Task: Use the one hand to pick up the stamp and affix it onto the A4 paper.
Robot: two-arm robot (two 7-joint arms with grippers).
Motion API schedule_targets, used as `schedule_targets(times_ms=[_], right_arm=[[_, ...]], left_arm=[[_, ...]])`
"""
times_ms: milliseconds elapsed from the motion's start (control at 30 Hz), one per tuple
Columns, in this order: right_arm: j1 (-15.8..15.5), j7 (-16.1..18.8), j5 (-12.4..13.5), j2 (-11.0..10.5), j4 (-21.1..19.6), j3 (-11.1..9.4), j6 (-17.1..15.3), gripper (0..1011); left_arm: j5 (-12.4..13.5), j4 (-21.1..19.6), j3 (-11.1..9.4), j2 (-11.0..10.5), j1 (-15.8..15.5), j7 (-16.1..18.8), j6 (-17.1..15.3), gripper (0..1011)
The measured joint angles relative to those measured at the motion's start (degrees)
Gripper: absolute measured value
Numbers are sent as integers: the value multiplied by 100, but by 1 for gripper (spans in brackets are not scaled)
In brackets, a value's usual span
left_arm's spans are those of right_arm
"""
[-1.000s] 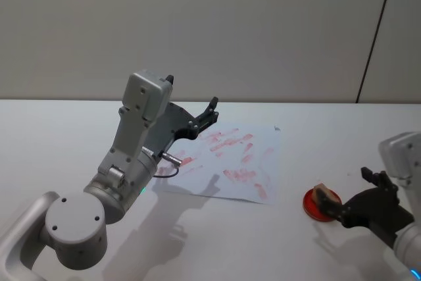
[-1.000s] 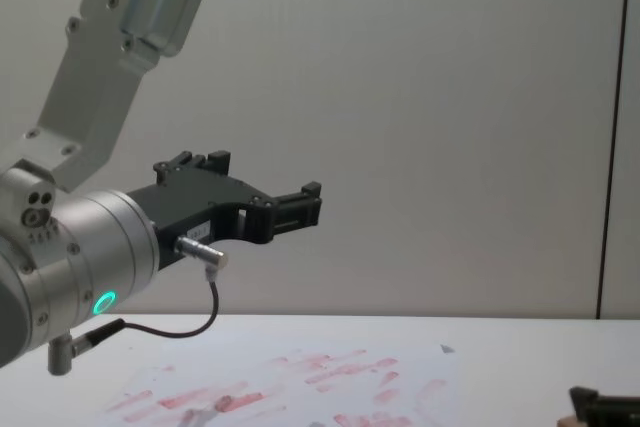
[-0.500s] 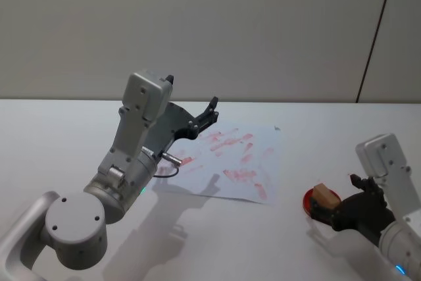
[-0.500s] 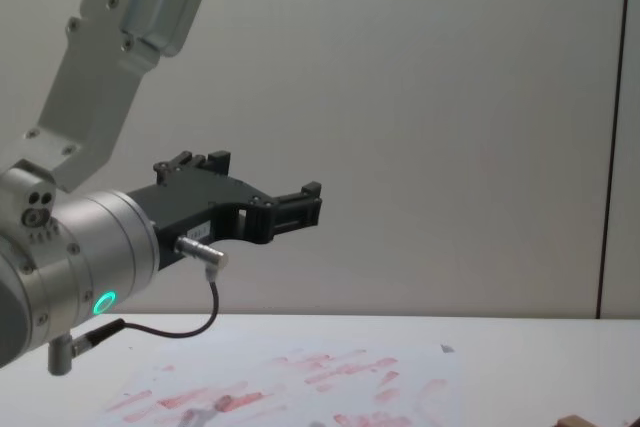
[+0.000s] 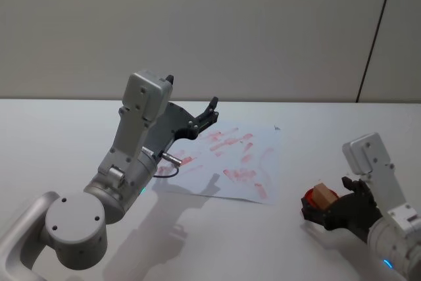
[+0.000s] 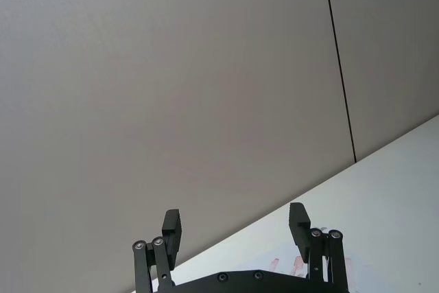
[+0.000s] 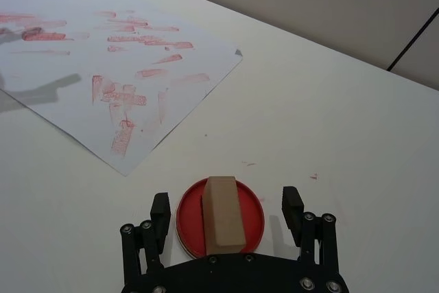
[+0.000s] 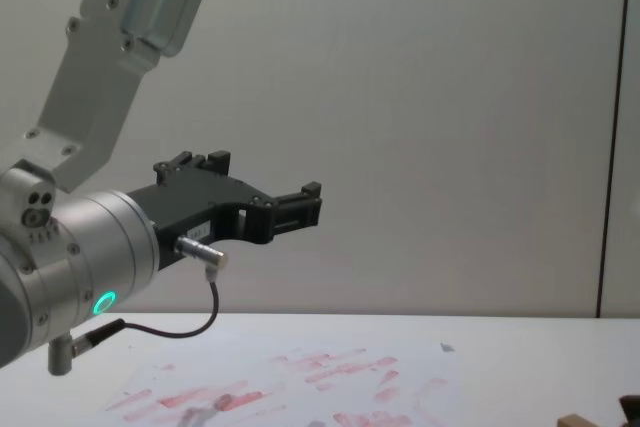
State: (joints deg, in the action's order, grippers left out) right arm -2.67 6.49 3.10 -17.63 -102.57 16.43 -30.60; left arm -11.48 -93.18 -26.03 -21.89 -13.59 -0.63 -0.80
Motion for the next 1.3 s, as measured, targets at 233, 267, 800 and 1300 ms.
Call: schedule_targets(times_ms=[233, 267, 800, 1300], right_arm=[[124, 90, -74, 101, 195, 23, -15, 997], [145, 105, -86, 116, 225, 28, -17, 976], [256, 183, -148, 199, 393, 46, -27, 538], [286, 205, -165, 222, 436, 53, -28, 219]], left_arm=[[0, 0, 0, 0, 0, 0, 0, 1002], [0, 0, 0, 0, 0, 0, 0, 1002], [0, 0, 0, 0, 0, 0, 0, 1002], [0, 0, 0, 0, 0, 0, 0, 1002]])
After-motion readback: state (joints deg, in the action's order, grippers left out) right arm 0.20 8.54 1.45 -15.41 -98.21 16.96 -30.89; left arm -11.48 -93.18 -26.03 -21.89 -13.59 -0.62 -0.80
